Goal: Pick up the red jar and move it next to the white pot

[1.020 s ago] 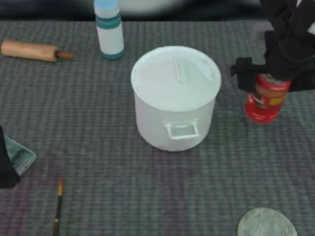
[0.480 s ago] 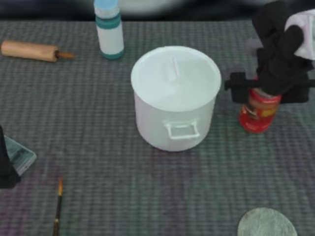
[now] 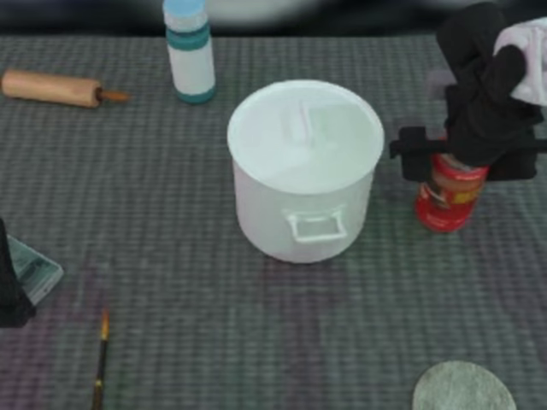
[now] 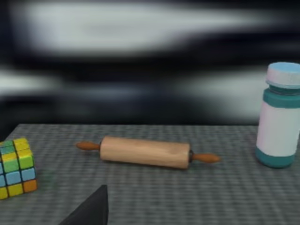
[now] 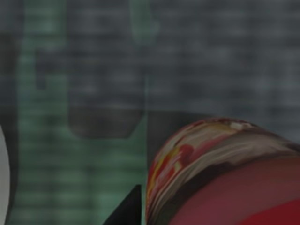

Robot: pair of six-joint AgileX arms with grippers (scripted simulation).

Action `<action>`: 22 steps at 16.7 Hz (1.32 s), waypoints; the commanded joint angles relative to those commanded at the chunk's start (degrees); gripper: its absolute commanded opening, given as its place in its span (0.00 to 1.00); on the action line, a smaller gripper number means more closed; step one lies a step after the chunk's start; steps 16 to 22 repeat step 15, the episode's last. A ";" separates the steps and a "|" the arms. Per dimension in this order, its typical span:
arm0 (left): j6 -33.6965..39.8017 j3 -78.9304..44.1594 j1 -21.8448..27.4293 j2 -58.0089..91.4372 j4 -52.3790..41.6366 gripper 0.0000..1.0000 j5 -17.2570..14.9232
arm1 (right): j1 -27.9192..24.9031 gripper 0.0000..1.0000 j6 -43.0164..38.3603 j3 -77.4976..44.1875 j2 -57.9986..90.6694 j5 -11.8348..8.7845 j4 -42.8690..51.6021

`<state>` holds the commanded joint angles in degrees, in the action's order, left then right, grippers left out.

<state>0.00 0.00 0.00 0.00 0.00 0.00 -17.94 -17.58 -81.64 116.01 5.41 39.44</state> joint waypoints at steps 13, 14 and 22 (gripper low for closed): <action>0.00 0.00 0.00 0.00 0.00 1.00 0.00 | 0.00 1.00 0.00 0.00 0.00 0.00 0.00; 0.00 0.00 0.00 0.00 0.00 1.00 0.00 | 0.00 1.00 0.00 0.00 0.00 0.00 0.00; 0.00 0.00 0.00 0.00 0.00 1.00 0.00 | 0.00 1.00 0.00 0.00 0.00 0.00 0.00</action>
